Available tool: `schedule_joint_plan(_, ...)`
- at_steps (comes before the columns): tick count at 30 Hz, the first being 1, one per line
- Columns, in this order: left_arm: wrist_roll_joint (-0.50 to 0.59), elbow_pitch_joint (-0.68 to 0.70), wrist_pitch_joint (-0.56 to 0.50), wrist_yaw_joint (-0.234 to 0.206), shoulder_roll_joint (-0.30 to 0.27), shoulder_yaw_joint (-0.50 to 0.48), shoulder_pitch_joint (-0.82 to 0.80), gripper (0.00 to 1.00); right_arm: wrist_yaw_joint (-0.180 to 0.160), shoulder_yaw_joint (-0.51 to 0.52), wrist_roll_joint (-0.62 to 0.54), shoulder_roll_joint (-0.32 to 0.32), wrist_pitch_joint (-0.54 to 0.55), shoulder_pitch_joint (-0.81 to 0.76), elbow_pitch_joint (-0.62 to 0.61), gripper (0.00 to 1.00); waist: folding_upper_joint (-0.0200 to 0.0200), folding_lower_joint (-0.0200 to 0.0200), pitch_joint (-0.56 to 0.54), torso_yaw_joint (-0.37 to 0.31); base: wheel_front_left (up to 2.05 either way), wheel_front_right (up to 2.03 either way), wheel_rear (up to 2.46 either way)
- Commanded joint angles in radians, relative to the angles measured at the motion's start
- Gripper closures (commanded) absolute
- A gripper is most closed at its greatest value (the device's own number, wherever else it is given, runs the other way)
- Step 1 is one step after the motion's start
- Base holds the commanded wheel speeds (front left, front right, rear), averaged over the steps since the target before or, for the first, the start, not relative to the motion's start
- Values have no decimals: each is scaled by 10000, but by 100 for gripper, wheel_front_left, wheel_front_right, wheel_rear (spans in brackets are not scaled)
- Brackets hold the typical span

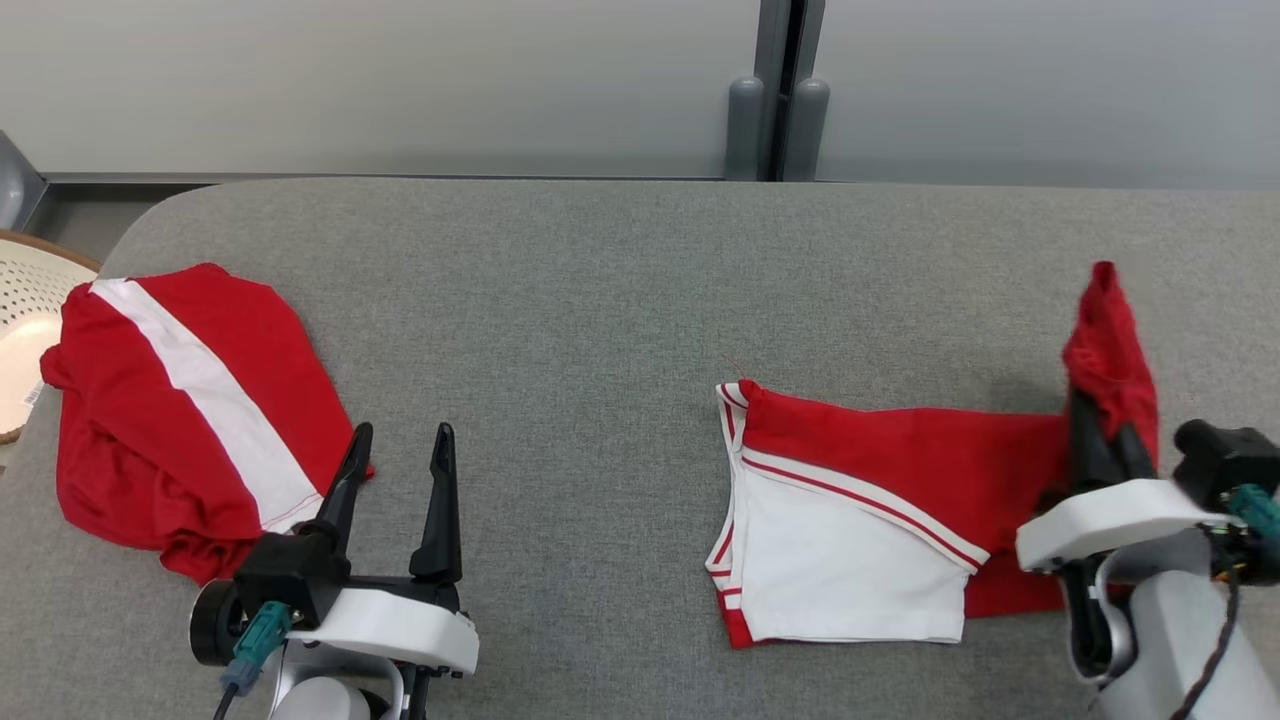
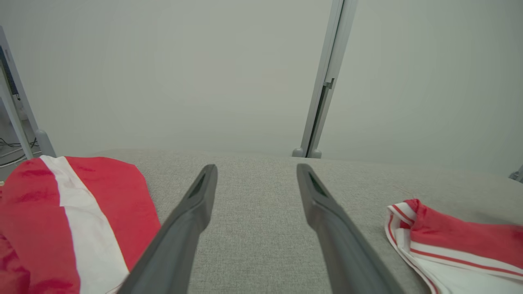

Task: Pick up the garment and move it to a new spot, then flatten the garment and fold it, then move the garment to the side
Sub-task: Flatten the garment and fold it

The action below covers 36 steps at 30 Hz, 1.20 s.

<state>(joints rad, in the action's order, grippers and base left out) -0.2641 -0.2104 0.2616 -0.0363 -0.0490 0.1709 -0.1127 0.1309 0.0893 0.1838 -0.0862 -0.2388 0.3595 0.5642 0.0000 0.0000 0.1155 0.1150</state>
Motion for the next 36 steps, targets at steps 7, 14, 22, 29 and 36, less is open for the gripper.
schedule_joint_plan(7, -63, -11, 47, -24, -33, 3, 22, 0, -5, -2509, 996, 282, 649, -846, -1329, 100, 0, 0, -55, 150, 0, 0, 0)
schedule_joint_plan(14, -182, -42, 47, -88, -33, 101, 70, 0, -5, -4077, 1480, 341, 806, -1112, -1285, 100, 0, 0, 37, 387, 0, 0, 0)
schedule_joint_plan(22, -316, -122, 47, -146, -33, 309, -60, 0, -5, -5254, 2247, 344, 588, -850, -524, 60, 0, 0, 188, 725, 0, 0, 0)
schedule_joint_plan(29, -353, -222, 47, -168, -31, 341, -40, 0, -5, -6156, 2648, 344, 316, -682, -223, 0, 0, 0, 251, 868, 0, 0, 0)
schedule_joint_plan(36, -390, -311, 47, -180, -31, 439, -43, 0, -5, -7245, 3385, 330, 341, -447, -116, 0, 0, 0, 240, 846, 0, 0, 0)
